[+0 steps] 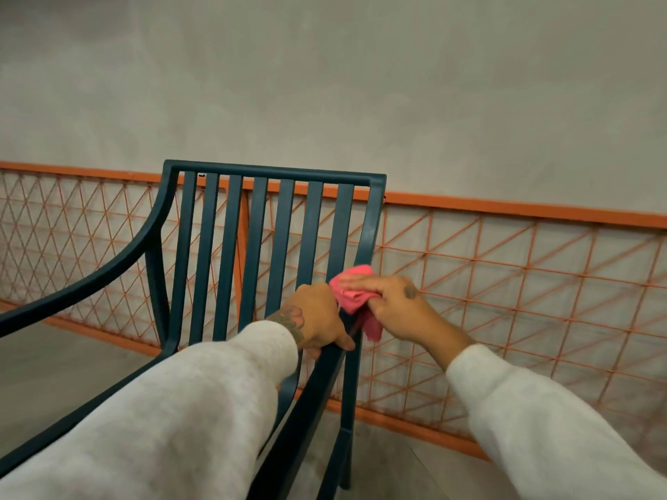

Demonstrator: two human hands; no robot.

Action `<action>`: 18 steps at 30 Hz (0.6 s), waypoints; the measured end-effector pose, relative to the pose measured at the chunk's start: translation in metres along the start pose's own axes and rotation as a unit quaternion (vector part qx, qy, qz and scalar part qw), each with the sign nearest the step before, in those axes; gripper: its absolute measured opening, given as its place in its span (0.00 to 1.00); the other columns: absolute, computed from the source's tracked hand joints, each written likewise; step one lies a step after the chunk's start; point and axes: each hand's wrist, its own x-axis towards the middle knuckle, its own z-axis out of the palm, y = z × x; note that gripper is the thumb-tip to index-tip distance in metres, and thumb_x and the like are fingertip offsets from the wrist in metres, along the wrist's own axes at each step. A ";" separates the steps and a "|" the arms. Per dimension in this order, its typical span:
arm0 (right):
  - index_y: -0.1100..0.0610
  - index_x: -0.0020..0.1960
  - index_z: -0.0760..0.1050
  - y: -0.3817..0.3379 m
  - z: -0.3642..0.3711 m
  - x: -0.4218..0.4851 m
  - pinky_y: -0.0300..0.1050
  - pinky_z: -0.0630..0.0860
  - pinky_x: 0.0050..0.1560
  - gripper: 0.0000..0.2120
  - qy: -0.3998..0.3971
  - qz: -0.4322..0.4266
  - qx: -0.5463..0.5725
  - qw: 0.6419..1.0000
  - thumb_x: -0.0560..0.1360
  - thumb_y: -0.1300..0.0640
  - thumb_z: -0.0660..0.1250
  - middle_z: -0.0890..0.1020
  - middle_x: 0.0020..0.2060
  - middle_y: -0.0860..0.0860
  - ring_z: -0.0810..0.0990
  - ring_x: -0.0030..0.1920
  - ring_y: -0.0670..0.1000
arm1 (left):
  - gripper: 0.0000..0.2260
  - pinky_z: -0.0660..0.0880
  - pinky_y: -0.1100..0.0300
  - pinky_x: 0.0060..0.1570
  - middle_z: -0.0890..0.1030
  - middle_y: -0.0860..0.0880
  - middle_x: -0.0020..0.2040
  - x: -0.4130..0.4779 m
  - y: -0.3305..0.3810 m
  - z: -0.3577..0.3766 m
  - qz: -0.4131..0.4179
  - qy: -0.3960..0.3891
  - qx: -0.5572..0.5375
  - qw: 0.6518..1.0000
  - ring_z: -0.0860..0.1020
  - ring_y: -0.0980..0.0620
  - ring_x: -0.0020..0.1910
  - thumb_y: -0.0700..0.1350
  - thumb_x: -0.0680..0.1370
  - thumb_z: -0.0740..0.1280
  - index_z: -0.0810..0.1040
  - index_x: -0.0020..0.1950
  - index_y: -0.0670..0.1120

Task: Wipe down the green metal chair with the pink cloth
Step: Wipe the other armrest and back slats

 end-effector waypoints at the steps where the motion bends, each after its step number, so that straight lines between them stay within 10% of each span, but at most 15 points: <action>1: 0.48 0.64 0.79 0.003 -0.005 0.011 0.43 0.68 0.71 0.26 0.012 0.009 -0.008 1.000 0.76 0.72 0.57 0.78 0.65 0.44 0.75 0.66 0.45 | 0.15 0.84 0.52 0.42 0.85 0.44 0.41 0.000 0.001 0.000 -0.007 -0.001 -0.002 1.000 0.85 0.48 0.35 0.48 0.69 0.80 0.81 0.47 0.39; 6: 0.49 0.67 0.76 0.005 -0.026 0.056 0.24 0.67 0.59 0.26 0.081 0.006 -0.052 0.995 0.77 0.71 0.57 0.72 0.70 0.44 0.69 0.68 0.47 | 0.15 0.84 0.53 0.42 0.84 0.45 0.38 -0.001 0.004 -0.002 -0.018 -0.003 0.013 1.000 0.85 0.49 0.33 0.50 0.70 0.79 0.80 0.43 0.41; 10: 0.44 0.70 0.72 0.013 -0.032 0.079 0.53 0.63 0.72 0.33 0.124 0.003 -0.169 0.978 0.74 0.74 0.56 0.67 0.73 0.40 0.64 0.69 0.59 | 0.18 0.84 0.52 0.45 0.85 0.44 0.42 -0.002 0.004 0.000 -0.016 -0.001 0.011 1.000 0.85 0.47 0.39 0.51 0.69 0.79 0.81 0.48 0.40; 18: 0.49 0.66 0.77 0.009 -0.034 0.096 0.42 0.60 0.73 0.28 0.162 0.018 -0.102 0.981 0.75 0.74 0.56 0.72 0.70 0.42 0.68 0.67 0.52 | 0.15 0.83 0.53 0.46 0.82 0.45 0.39 -0.002 0.005 -0.004 0.001 -0.008 0.036 0.999 0.84 0.48 0.38 0.51 0.71 0.78 0.77 0.40 0.43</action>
